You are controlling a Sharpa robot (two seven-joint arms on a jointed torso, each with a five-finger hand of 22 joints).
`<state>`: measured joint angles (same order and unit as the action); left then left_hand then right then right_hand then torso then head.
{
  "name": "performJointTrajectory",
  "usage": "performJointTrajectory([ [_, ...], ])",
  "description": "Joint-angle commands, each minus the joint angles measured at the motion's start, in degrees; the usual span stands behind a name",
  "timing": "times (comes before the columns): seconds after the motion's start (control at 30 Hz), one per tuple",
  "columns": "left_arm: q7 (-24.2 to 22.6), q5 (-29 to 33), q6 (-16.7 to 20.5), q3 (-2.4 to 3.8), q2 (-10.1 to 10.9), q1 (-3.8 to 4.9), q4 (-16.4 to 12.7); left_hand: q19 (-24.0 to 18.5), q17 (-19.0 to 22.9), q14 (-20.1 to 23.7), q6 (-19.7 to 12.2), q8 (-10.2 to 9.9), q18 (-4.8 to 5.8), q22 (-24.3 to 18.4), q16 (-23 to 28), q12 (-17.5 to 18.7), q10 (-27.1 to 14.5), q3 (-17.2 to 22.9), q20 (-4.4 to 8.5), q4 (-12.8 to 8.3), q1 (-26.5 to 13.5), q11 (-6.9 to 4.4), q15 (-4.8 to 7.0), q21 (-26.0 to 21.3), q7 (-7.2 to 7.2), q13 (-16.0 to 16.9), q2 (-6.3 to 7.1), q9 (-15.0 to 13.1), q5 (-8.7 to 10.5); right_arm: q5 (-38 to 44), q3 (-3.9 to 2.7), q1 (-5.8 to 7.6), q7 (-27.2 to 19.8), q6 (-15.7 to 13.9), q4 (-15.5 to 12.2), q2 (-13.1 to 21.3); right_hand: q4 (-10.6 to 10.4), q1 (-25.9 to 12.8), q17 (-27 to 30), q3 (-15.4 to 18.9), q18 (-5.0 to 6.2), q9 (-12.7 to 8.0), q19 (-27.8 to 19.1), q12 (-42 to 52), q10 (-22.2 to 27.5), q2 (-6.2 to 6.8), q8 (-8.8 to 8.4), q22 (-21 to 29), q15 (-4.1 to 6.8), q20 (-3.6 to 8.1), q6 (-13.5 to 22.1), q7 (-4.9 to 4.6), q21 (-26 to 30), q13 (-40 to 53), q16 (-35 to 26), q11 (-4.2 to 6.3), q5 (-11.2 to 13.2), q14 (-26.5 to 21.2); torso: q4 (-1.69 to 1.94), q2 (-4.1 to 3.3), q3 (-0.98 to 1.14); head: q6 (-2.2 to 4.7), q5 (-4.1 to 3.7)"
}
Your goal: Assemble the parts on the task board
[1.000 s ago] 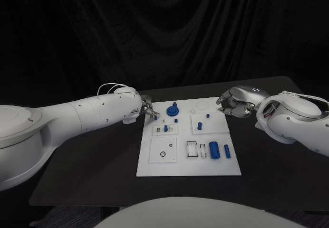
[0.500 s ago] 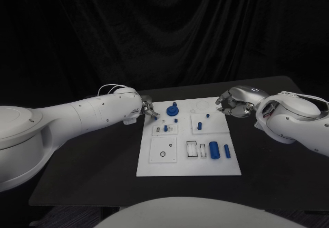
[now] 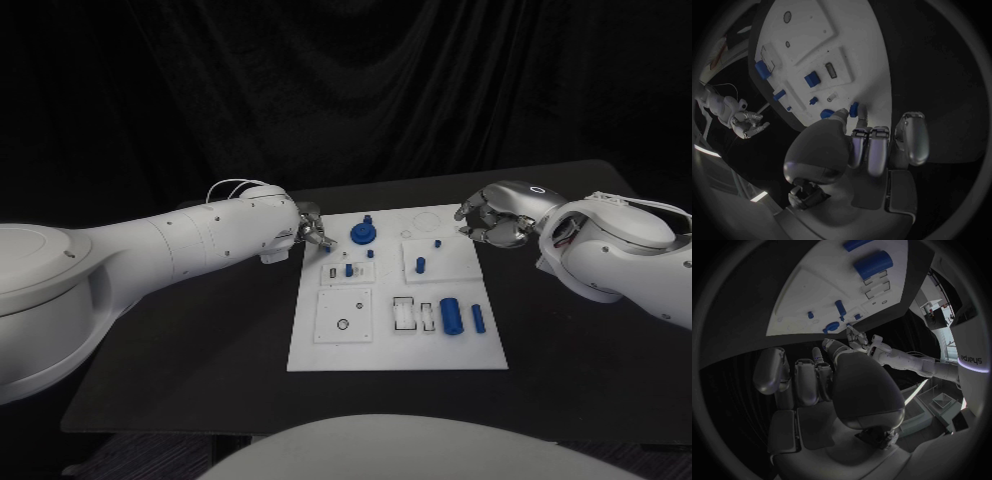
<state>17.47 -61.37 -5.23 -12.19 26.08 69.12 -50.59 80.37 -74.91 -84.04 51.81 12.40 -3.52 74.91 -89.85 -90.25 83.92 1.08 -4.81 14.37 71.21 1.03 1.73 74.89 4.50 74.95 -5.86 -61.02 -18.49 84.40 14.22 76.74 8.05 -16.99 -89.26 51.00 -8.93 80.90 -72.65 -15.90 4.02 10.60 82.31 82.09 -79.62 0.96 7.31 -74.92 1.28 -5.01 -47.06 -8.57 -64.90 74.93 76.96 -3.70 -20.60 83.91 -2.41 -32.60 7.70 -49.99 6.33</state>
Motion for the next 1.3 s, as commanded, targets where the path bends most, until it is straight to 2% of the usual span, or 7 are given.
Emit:
performJointTrajectory([
  [0.03,-1.24,0.72,0.24,0.05,-0.06,-0.13,-0.05,-0.26,-15.09,-5.96,0.62,-0.42,-0.28,10.10,-0.15,0.25,6.08,0.65,0.14,-0.12,0.95,-0.30,0.03,-0.11,-0.10,15.05,0.07,-0.05,-1.00,0.15,-0.05,-0.12,0.97,0.32,-0.03,0.00,0.06,0.56,0.04,-0.45,1.02,-0.08,-0.34,-0.35,0.35,0.01,-0.36,-8.28,-0.41,-0.07,-0.51,-0.07,0.24,1.75,-0.36,0.16,-0.33,1.07,-0.02,0.00,0.00,-0.01,-0.01],
  [0.27,-1.63,0.72,0.98,0.05,0.03,-0.17,-0.05,-0.30,-15.09,-5.96,0.80,-0.73,-0.29,10.09,-0.15,0.25,6.08,2.38,0.24,-0.33,1.81,-0.44,0.15,-0.10,-0.26,15.05,-0.12,-0.13,-2.09,0.15,-0.05,-0.12,0.99,0.50,-0.05,-0.03,0.44,0.60,0.19,-1.22,1.04,-0.20,-0.37,-0.36,0.41,0.11,-0.55,-8.27,-0.45,-0.11,-0.68,-0.14,0.39,1.69,-0.49,0.10,-1.96,1.00,0.01,0.08,0.02,-0.01,0.03],
  [0.33,-1.65,0.72,0.98,0.05,0.05,-0.18,-0.05,-0.41,-15.09,-5.96,0.92,-0.94,-0.31,10.05,-0.15,0.25,6.08,3.93,0.32,-0.39,2.21,-0.49,0.21,-0.21,-0.30,15.05,0.31,-0.26,-3.81,0.15,-0.05,-0.12,1.01,0.57,-0.05,-0.02,0.58,0.57,0.23,-1.53,1.04,-0.24,-0.37,-0.38,0.45,0.15,-0.60,-8.28,-0.46,-0.12,-0.77,-0.15,0.42,1.65,-0.52,0.09,-2.55,0.98,0.01,0.05,0.00,-0.01,0.08],
  [0.5,-1.78,0.72,0.95,0.05,0.08,-0.21,-0.02,-0.47,-15.09,-5.96,0.95,-1.16,-0.32,10.04,-0.15,0.25,6.08,5.89,0.37,-0.56,2.57,-0.53,0.26,-0.24,-0.33,15.05,0.99,-0.47,-5.32,0.15,-0.05,-0.12,1.08,0.75,-0.05,-0.03,0.66,0.55,0.30,-1.71,1.07,-0.26,-0.41,-0.40,0.48,0.18,-0.63,-8.24,-0.47,-0.12,-0.83,-0.16,0.56,1.61,-0.57,0.08,-2.88,0.96,0.05,0.04,-0.02,-0.01,0.11],
  [0.83,-3.30,0.73,1.91,0.05,0.25,-0.41,-0.28,-0.67,-15.09,-5.96,2.72,-2.28,-0.36,9.98,-0.15,0.25,6.08,13.79,0.51,-2.31,2.94,-0.70,0.40,-0.38,-0.45,15.05,3.90,-0.02,-7.36,0.15,-0.05,-0.12,1.28,1.11,-0.09,0.06,0.87,0.51,0.65,-2.18,1.15,-0.25,-0.53,-0.48,0.61,0.20,-0.57,-8.14,-0.44,-0.12,-1.21,-0.10,0.97,1.47,-0.86,0.12,-3.52,0.83,0.05,0.02,0.01,-0.01,0.26],
  [1.07,-4.30,1.26,3.20,0.05,1.05,-0.50,-1.27,-0.82,-15.09,-5.96,3.83,-2.50,-0.41,9.91,-0.15,0.25,6.08,17.16,0.65,-3.62,2.29,-0.89,0.56,-0.58,-0.65,15.05,5.61,-0.04,-7.17,0.15,-0.05,-0.12,1.47,1.25,-0.17,0.25,0.89,0.49,0.68,-2.23,1.16,-0.24,-0.55,-0.48,0.61,0.21,-0.53,-8.13,-0.44,-0.12,-1.31,-0.09,1.02,1.46,-0.89,0.13,-3.56,0.82,0.01,0.04,-0.01,-0.01,0.39],
  [1.3,-3.98,9.96,5.08,0.05,3.45,-0.51,-4.09,-0.67,-15.09,-5.96,4.51,-2.59,-0.36,9.97,-0.15,0.25,6.08,18.93,0.77,-4.65,1.77,-1.06,0.70,-0.39,-0.85,15.05,6.76,-0.12,-6.00,0.15,-0.05,-0.12,1.74,1.47,-0.27,0.62,0.92,0.47,0.77,-2.30,1.17,-0.23,-0.57,-0.54,0.69,0.21,-0.49,-8.12,-0.44,-0.11,-1.43,-0.08,1.08,1.37,-0.96,0.14,-3.63,0.79,0.01,0.06,-0.02,-0.01,0.52],
])
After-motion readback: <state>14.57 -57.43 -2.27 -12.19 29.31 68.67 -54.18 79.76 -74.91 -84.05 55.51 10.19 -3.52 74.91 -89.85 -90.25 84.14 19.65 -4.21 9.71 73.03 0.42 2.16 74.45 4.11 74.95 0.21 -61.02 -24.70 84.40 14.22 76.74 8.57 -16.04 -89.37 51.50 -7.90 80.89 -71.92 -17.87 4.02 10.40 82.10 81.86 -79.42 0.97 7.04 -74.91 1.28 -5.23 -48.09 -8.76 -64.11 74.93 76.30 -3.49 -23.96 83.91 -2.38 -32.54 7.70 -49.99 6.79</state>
